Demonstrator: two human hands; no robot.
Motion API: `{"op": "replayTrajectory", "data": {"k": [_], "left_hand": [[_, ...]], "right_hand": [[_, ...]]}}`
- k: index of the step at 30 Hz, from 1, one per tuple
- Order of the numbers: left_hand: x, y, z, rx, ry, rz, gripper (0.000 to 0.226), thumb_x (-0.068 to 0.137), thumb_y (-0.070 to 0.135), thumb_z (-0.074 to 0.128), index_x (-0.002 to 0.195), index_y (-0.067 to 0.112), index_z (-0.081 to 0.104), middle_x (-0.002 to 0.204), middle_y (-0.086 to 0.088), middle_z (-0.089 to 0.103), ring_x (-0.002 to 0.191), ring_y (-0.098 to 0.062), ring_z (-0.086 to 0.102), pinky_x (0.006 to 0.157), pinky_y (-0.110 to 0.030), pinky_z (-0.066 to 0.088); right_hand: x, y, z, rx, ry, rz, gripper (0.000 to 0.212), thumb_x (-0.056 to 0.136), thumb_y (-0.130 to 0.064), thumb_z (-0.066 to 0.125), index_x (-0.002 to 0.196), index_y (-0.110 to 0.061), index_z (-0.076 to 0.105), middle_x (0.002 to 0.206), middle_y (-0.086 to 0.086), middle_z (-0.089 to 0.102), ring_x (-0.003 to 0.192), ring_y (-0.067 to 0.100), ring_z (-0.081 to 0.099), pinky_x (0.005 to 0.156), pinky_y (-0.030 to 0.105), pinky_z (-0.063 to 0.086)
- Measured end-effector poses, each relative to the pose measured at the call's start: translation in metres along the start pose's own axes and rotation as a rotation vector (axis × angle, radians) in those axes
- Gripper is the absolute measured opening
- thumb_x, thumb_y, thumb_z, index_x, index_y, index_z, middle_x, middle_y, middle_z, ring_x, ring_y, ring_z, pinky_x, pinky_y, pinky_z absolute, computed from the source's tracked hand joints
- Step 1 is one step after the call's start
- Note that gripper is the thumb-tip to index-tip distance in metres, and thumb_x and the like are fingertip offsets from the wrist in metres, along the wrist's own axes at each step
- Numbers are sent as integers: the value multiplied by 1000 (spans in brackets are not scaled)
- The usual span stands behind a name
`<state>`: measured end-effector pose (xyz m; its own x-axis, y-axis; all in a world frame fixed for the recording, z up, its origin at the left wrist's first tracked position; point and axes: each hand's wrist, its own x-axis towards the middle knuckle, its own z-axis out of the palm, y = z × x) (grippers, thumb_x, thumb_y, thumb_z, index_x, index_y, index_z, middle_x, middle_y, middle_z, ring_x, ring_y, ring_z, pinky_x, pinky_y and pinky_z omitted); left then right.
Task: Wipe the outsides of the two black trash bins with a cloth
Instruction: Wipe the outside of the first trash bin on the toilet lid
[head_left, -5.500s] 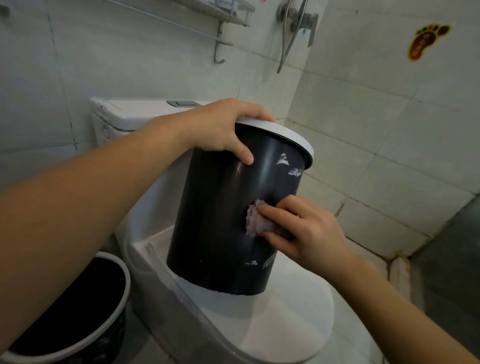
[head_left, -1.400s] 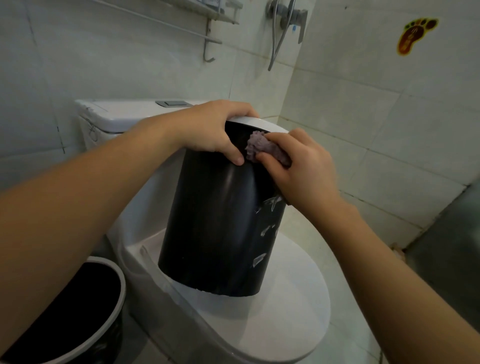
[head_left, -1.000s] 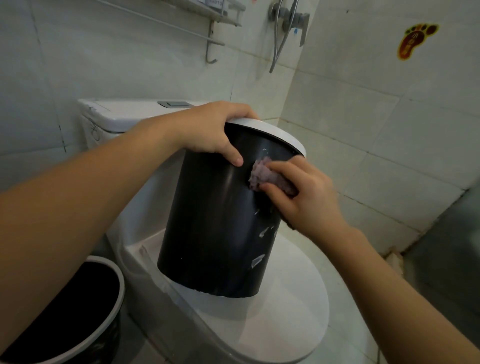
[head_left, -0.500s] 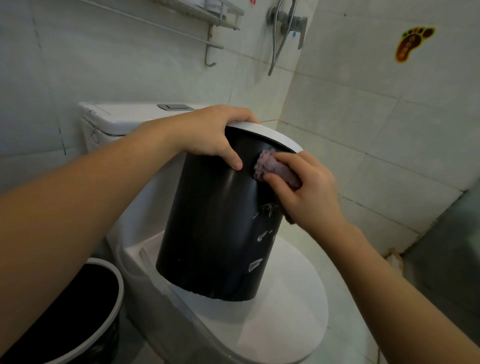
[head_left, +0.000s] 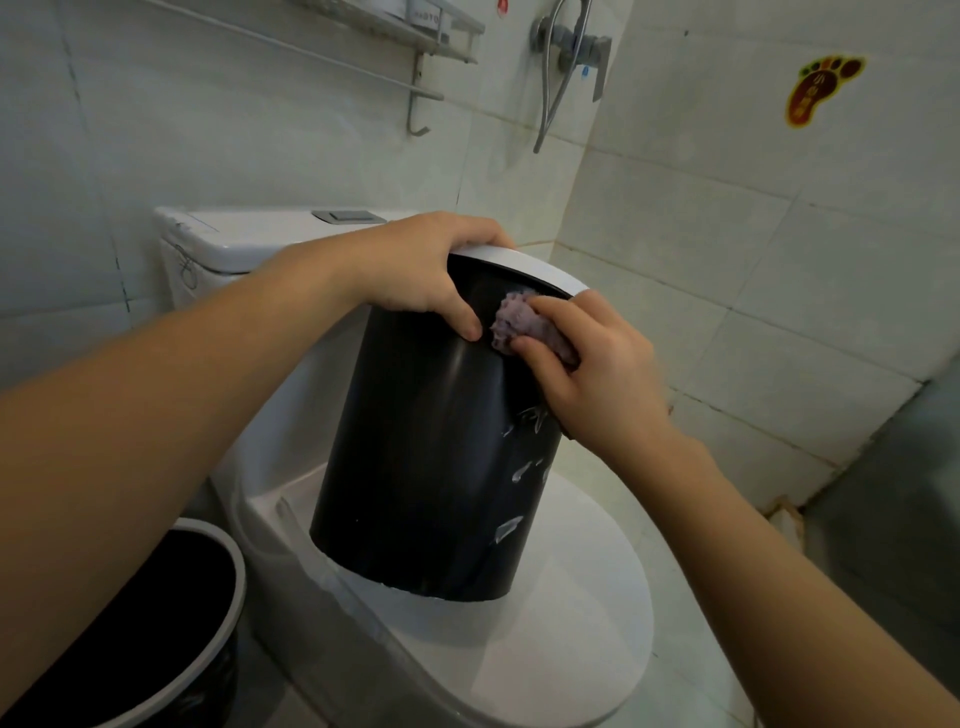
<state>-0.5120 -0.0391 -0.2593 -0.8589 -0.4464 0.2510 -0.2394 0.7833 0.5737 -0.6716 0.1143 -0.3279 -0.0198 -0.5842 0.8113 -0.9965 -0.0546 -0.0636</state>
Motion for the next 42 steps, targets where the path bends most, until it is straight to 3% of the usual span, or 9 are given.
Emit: {"op": "replayTrajectory", "data": {"k": [3, 9, 19, 24, 28, 33, 39, 42], "left_hand": [[-1, 0, -1, -1, -1, 0, 64, 63, 20, 90, 114, 44, 59, 107, 13, 67, 99, -12, 65, 84, -34, 53], [-2, -1, -1, -9, 1, -13, 63, 65, 17, 89, 114, 43, 59, 106, 16, 65, 98, -9, 63, 79, -29, 51], [-6, -4, -3, -31, 15, -18, 65, 64, 14, 90, 117, 37, 60, 105, 12, 68, 98, -10, 65, 81, -29, 53], [-5, -2, -2, -23, 13, -23, 65, 65, 15, 90, 118, 38, 59, 108, 12, 68, 99, -12, 65, 88, -37, 55], [-5, -5, -2, -41, 26, -27, 65, 63, 12, 90, 115, 37, 61, 107, 10, 69, 100, -14, 66, 92, -42, 55], [-5, -6, -3, -54, 34, -33, 64, 64, 9, 90, 116, 34, 62, 109, 8, 68, 102, -15, 66, 90, -36, 54], [-2, -7, -4, -55, 34, -52, 63, 64, 13, 90, 110, 42, 60, 105, 14, 66, 100, -12, 64, 90, -38, 54], [-3, -7, -4, -60, 35, -49, 62, 61, 13, 91, 105, 45, 61, 106, 12, 68, 100, -14, 66, 92, -44, 55]], "right_hand": [[-1, 5, -5, -3, -54, -57, 37, 93, -40, 56, 120, -18, 68, 97, 0, 61, 82, 19, 58, 65, 31, 49], [0, 16, -14, -58, -13, 27, 36, 92, -40, 57, 117, -17, 69, 96, 1, 61, 79, 21, 58, 65, 28, 43], [-45, 6, -8, -57, -213, -331, 37, 95, -35, 61, 125, -15, 67, 99, 5, 62, 84, 20, 59, 59, 37, 54], [-39, 6, -10, -116, -52, -197, 35, 94, -34, 62, 120, -13, 69, 97, 5, 63, 82, 21, 60, 60, 35, 54], [-62, 0, -5, -52, -141, -246, 37, 93, -34, 62, 123, -13, 68, 97, 6, 62, 80, 23, 60, 61, 39, 54], [-94, -8, -3, -20, -227, -377, 33, 98, -32, 61, 124, -13, 69, 95, 5, 62, 78, 21, 58, 60, 31, 51], [-68, -4, 1, -49, -57, -108, 37, 95, -37, 58, 122, -14, 69, 96, 4, 63, 80, 20, 59, 62, 34, 54], [-75, -7, 1, -6, -96, -146, 36, 94, -36, 62, 122, -14, 69, 96, 4, 62, 80, 21, 59, 63, 34, 54]]}}
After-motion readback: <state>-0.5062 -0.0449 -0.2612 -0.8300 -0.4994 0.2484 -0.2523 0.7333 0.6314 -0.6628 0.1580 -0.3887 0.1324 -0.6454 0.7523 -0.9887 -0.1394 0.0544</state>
